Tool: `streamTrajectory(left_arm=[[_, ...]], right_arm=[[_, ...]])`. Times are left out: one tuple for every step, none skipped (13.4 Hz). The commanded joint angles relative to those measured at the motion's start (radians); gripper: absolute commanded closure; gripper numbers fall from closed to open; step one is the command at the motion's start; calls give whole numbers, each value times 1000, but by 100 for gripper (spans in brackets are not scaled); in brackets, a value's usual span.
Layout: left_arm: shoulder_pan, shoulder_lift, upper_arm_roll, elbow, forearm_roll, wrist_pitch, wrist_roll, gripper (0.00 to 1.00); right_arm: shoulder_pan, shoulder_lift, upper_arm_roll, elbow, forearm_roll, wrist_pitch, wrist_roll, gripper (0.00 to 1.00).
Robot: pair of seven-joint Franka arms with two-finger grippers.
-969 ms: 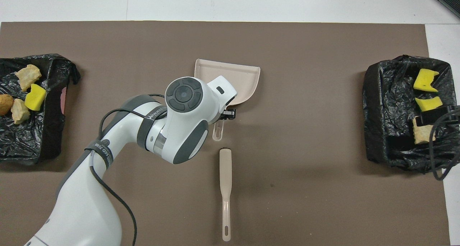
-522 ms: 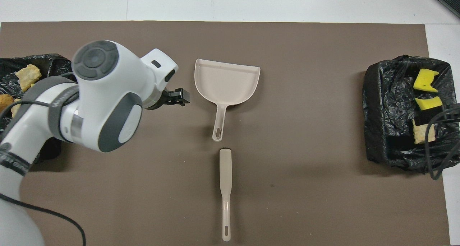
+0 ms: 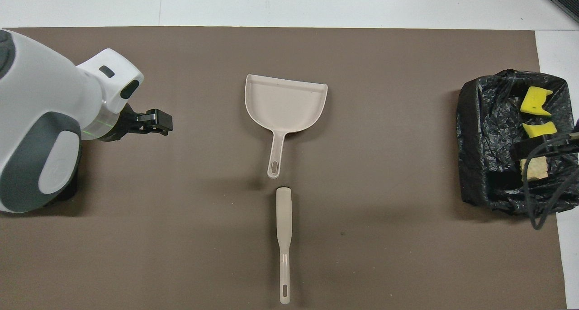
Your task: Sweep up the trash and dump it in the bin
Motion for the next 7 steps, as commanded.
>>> streamTrajectory(left_arm=[[56,-43,-1,6,14,-87,121,0],[79,-66,-1,6,14,-105,165,0],[99,-86,-1,6,14,-128,222,0],[120,-103,0,10,14,-148,264,0],[136,-117,2,12,13,-162,270,0],[139,-128,8,18,10,-173,270,0],[139,-135,8,33,8,-190,269,0]], right_arm=[[-3,10,4,21,15,-12,17,0],[-3,10,4,21,15,-12,17,0],[-3,10,4,21,15,-12,17,0],[-1,10,4,21,15,-12,17,0],[-3,10,4,21,15,-12,17,0],[-3,10,4,21,15,-12,17,0],[-3,10,4,21,15,-12,17,0]])
